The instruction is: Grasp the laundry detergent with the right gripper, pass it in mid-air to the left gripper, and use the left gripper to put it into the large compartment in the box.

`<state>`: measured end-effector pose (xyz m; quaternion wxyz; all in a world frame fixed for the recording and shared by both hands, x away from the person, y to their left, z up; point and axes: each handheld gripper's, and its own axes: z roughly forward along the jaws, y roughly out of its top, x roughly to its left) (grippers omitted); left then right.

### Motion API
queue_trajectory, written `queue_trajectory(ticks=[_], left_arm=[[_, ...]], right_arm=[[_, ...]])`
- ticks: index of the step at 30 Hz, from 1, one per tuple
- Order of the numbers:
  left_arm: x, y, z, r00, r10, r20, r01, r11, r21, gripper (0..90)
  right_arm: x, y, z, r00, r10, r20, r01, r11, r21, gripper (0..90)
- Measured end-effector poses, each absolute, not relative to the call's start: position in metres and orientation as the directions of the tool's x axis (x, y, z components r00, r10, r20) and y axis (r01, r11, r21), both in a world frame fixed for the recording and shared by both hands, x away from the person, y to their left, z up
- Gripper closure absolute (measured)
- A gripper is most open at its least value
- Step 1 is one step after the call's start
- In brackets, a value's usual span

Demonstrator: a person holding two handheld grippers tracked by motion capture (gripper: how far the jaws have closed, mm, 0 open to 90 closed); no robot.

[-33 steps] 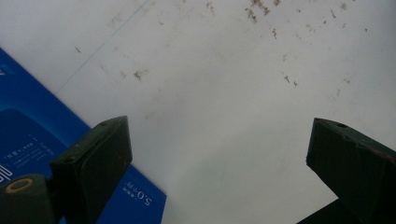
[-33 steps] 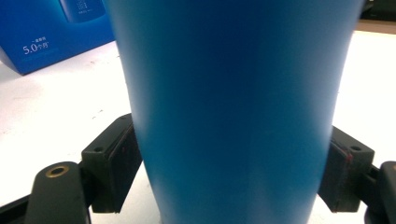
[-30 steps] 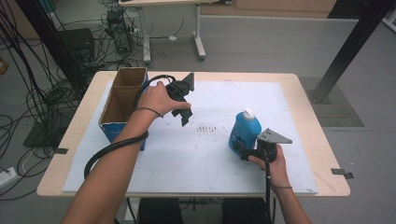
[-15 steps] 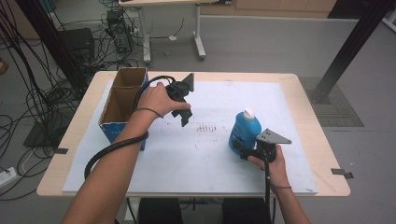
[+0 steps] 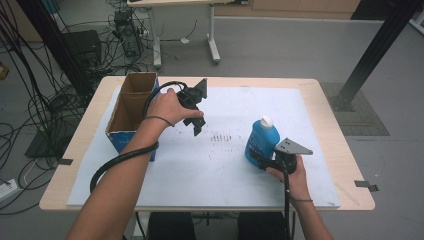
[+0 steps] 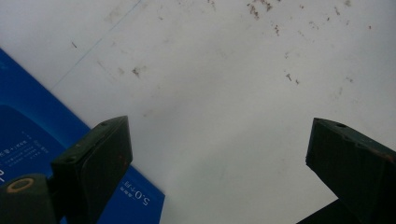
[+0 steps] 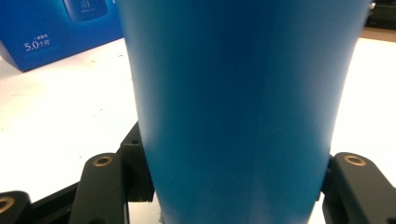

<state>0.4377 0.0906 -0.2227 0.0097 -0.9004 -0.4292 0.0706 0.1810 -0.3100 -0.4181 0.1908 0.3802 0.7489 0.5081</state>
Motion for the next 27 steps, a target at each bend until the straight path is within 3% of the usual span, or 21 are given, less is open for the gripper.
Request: queue_trajectory(ticks=[27], left_arm=[[0.4361, 0.0899, -0.224, 0.623, 0.771, -0.128, 0.77, -0.634, -0.07, 6.7]], right_arm=[[0.1772, -0.3091, -0.4224, -0.638, 0.766, 0.079, 0.349, 0.196, 0.916, 40.5]])
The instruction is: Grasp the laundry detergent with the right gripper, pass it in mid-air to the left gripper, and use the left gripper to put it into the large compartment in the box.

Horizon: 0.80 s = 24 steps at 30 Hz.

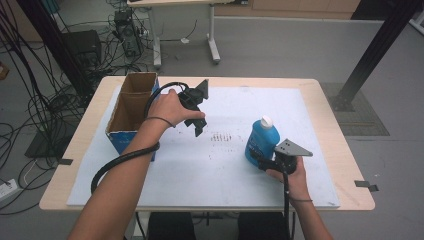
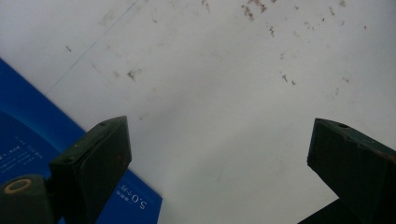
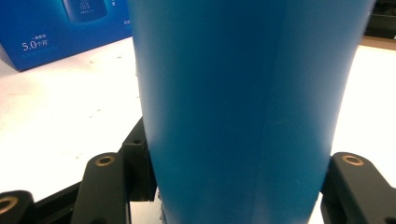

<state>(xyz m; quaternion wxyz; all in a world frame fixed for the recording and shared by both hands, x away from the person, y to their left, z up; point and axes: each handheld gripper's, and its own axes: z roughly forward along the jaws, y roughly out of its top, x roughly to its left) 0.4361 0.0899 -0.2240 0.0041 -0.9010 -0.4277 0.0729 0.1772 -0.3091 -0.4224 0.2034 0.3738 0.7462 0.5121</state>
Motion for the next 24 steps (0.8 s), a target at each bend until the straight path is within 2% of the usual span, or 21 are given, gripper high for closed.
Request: queue_trajectory(ticks=[24], left_arm=[[0.4355, 0.0906, -0.2254, 0.623, 0.772, -0.126, 0.771, -0.633, -0.069, 7.0]], right_arm=[[0.1741, -0.3079, -0.4253, -0.632, 0.772, 0.073, 0.339, 0.19, 0.921, 40.7]])
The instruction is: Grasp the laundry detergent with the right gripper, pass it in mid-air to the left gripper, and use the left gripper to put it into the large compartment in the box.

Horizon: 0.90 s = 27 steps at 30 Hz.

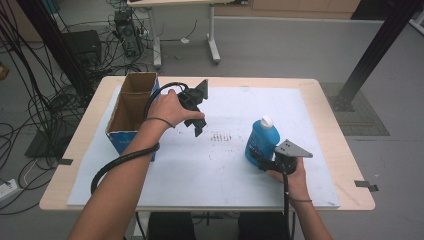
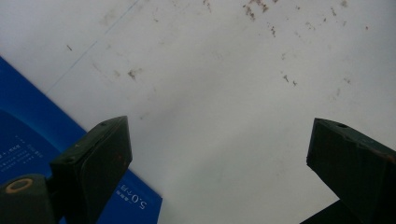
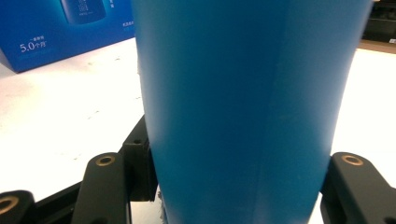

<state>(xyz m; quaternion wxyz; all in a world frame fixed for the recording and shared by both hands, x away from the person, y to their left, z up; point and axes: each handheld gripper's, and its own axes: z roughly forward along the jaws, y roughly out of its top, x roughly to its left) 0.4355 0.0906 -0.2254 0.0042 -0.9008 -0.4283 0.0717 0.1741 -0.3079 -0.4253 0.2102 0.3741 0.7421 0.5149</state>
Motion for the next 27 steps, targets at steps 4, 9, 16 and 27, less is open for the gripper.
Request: queue_trajectory(ticks=[4, 9, 16, 27], left_arm=[[0.4361, 0.0906, -0.2262, 0.623, 0.772, -0.129, 0.771, -0.634, -0.069, 7.1], [0.4358, 0.09, -0.2264, 0.623, 0.771, -0.13, 0.771, -0.634, -0.068, 7.1], [0.4357, 0.09, -0.2262, 0.623, 0.771, -0.128, 0.771, -0.634, -0.068, 7.2], [0.4359, 0.0879, -0.2255, 0.626, 0.77, -0.125, 0.769, -0.636, -0.065, 7.2]], right_arm=[[0.1736, -0.3077, -0.4257, -0.63, 0.773, 0.074, 0.339, 0.188, 0.922, 40.7], [0.1736, -0.3077, -0.4256, -0.631, 0.773, 0.071, 0.337, 0.19, 0.922, 40.7], [0.1733, -0.3075, -0.4258, -0.631, 0.773, 0.07, 0.336, 0.19, 0.923, 40.7], [0.1734, -0.3081, -0.4264, -0.633, 0.771, 0.069, 0.333, 0.191, 0.924, 40.7]])
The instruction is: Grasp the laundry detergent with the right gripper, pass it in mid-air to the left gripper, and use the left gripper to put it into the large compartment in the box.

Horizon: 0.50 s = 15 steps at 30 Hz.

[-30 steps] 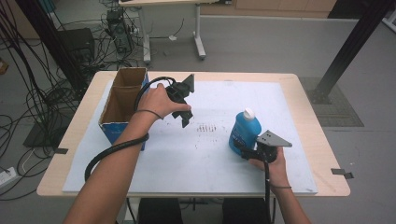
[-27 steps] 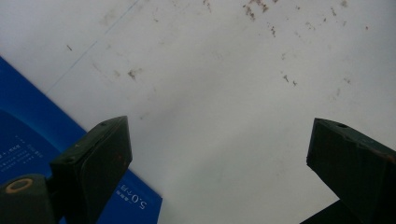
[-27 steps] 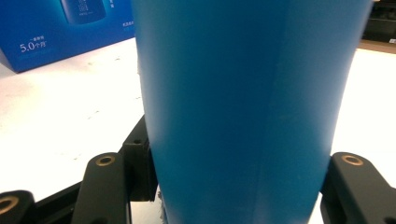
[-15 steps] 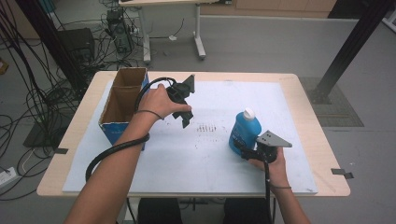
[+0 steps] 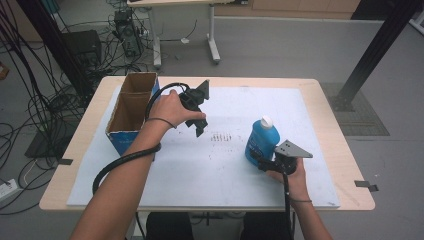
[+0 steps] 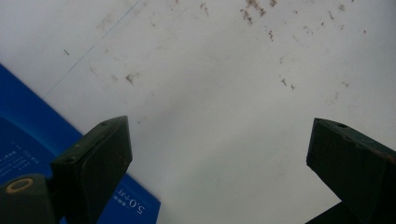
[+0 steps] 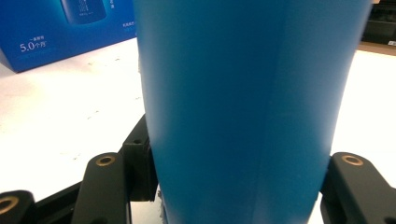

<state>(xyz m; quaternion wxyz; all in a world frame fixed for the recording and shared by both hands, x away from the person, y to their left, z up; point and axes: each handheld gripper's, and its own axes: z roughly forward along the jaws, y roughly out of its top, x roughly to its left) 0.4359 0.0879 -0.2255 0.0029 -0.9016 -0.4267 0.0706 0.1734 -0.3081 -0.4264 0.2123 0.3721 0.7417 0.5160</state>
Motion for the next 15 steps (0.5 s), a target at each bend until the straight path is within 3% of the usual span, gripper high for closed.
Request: queue_trajectory(ticks=[15], left_arm=[[0.4354, 0.0904, -0.228, 0.621, 0.773, -0.129, 0.773, -0.631, -0.062, 7.4]], right_arm=[[0.1734, -0.3083, -0.4267, -0.634, 0.771, 0.068, 0.331, 0.19, 0.924, 40.8]])
